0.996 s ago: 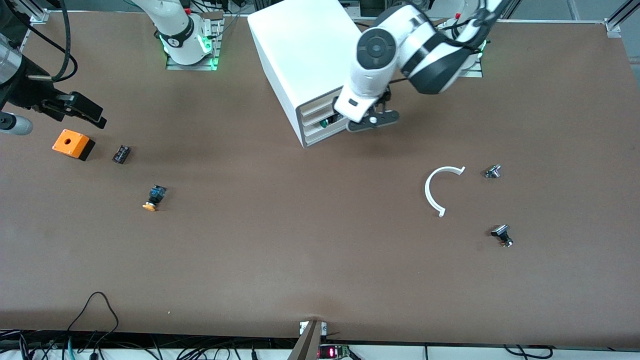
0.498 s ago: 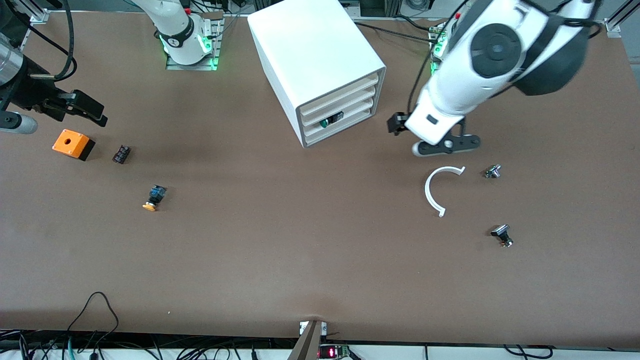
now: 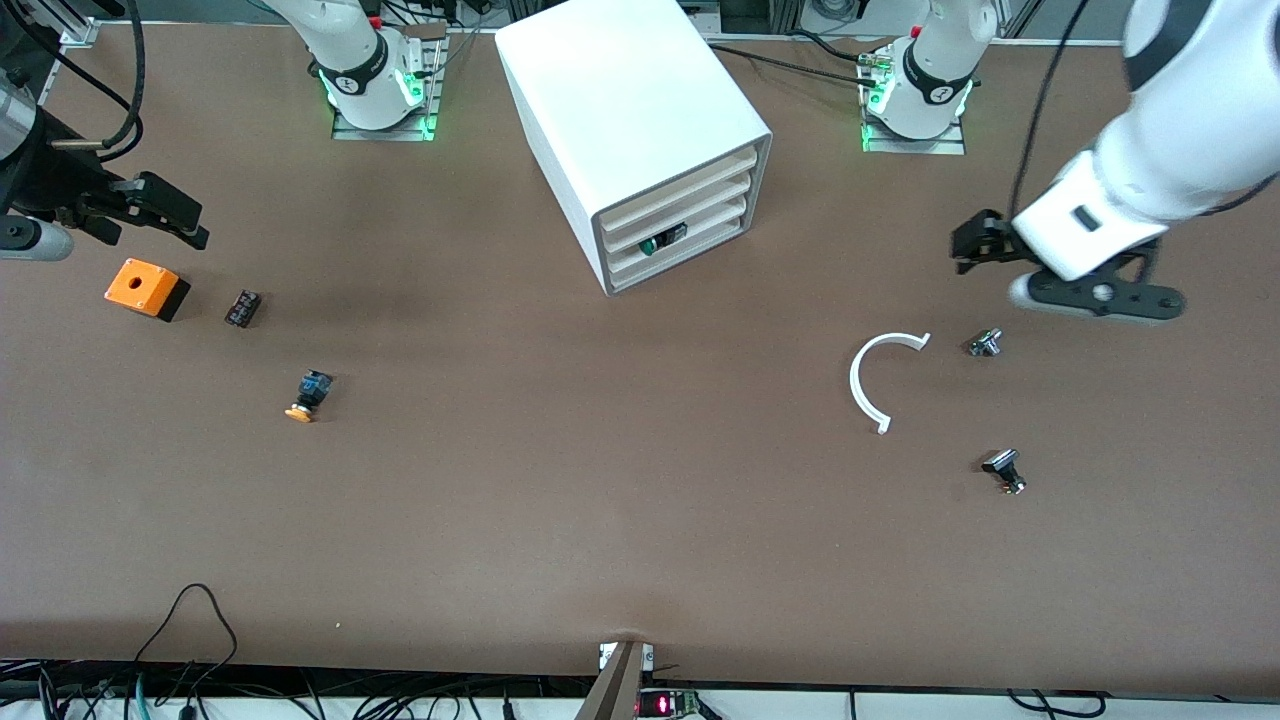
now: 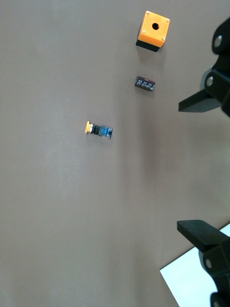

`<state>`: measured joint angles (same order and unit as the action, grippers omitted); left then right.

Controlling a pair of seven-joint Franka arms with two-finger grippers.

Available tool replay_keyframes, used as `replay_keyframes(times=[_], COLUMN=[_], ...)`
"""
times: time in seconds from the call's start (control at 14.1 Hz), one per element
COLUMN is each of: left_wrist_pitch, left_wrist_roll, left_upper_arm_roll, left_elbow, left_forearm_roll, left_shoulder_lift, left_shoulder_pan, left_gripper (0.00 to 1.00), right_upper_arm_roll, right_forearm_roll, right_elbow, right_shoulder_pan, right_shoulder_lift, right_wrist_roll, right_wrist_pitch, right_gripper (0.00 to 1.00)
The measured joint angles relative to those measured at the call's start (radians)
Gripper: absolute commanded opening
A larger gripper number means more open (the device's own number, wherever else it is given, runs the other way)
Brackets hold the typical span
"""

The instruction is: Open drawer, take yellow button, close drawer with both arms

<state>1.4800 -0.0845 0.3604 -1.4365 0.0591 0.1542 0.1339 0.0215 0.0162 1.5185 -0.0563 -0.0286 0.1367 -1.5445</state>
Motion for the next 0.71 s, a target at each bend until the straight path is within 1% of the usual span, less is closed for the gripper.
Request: replay_keyframes(times=[0.14, 0.21, 0.36, 0.57, 0.71], left_wrist_pitch=[0.048, 0.105, 0.213, 0.248, 0.243], left_wrist_roll=[0.020, 0.024, 0.030, 0.033, 0.045], left_upper_arm_roll=[-0.117, -0.166, -0.240, -0.316, -0.336], left_elbow=[-0.067, -0.116, -0.204, -0.266, -0.278], left_forearm_roll=[-0.018, -0.037, -0.053, -0.054, -0.054], left_shoulder_lift=[-0.056, -0.089, -0.145, -0.179, -0.182], left_shoulder_pan=[-0.059, -0.081, -0.118, -0.160, -0.164], left_gripper=[1.00, 1.00, 1.00, 1.00, 1.00], right_upper_arm_roll=[0.000, 0.000, 0.000, 0.000, 0.000], right_forearm_roll=[0.000, 0.000, 0.000, 0.000, 0.000], right_elbow=[0.000, 0.000, 0.000, 0.000, 0.000], right_shoulder_pan=[0.000, 0.000, 0.000, 0.000, 0.000], right_shoulder_lift=[0.000, 0.000, 0.000, 0.000, 0.000], right_wrist_roll=[0.000, 0.000, 0.000, 0.000, 0.000], right_wrist_pitch=[0.000, 0.000, 0.000, 0.000, 0.000], right_gripper=[0.99, 0.99, 0.99, 0.99, 0.99])
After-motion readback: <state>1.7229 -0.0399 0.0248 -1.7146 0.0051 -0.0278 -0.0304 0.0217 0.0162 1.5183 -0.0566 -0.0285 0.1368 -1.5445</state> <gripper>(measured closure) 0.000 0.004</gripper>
